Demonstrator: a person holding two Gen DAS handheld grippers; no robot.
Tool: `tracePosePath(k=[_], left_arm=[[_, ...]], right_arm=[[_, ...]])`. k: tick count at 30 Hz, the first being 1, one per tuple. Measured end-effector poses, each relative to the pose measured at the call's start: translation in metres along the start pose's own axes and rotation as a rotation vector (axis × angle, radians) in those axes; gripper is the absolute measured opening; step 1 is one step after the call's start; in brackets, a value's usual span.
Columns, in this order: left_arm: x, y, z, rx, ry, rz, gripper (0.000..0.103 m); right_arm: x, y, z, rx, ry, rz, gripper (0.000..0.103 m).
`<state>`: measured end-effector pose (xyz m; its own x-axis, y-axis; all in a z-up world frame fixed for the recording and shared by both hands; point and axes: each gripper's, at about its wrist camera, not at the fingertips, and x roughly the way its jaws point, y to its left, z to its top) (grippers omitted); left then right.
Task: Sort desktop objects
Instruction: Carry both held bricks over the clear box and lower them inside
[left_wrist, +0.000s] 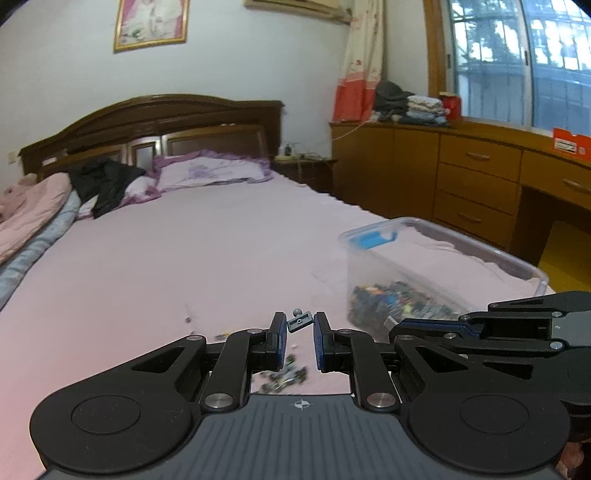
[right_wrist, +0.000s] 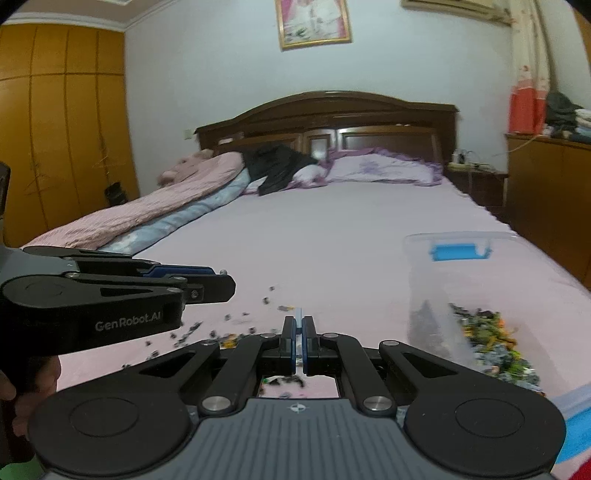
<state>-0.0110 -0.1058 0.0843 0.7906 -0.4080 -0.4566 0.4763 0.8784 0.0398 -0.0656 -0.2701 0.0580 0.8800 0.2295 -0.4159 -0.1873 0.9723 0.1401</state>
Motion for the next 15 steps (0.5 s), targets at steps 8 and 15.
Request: tracePosePath(k=[8,15], left_arm=[[0.020,-0.034,0.020,0.056,-0.017,-0.070,0.017],[0.044,-0.076,0.043,0.118,-0.045,-0.169,0.017]], right_arm=[[-0.027,-0.038,-0.007,0.051,-0.044,-0.078,0.003],[-0.050,-0.076,-0.008,0.092,-0.093,-0.185,0.003]])
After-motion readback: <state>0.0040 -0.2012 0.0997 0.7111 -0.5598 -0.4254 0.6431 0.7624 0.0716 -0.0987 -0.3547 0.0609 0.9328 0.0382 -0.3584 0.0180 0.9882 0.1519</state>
